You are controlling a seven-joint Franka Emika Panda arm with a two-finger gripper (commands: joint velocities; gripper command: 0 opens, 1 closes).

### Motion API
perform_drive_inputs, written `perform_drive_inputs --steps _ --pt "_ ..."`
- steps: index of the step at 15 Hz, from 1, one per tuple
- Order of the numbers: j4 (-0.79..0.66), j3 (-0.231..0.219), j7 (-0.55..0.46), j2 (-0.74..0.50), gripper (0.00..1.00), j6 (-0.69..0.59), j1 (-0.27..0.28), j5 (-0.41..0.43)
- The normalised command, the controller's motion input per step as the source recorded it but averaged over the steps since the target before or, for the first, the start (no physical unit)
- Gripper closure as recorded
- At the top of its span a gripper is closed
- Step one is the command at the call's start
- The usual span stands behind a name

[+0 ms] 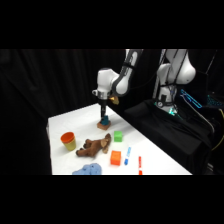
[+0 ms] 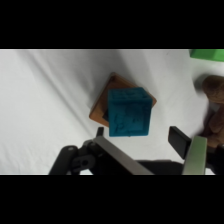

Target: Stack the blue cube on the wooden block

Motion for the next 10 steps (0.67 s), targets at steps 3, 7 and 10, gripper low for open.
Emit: perform_drive_inputs --steps 3,7,10 --pt "0.03 -0.131 0.15 -0.35 0.0 -0.4 0.122 -0.247" --pt "0.12 -0.056 0.11 -0.29 0.0 -0.46 0.071 -0.168" --pt "0.25 -0.036 0.23 -0.2 0.0 -0.59 0.062 -0.197"
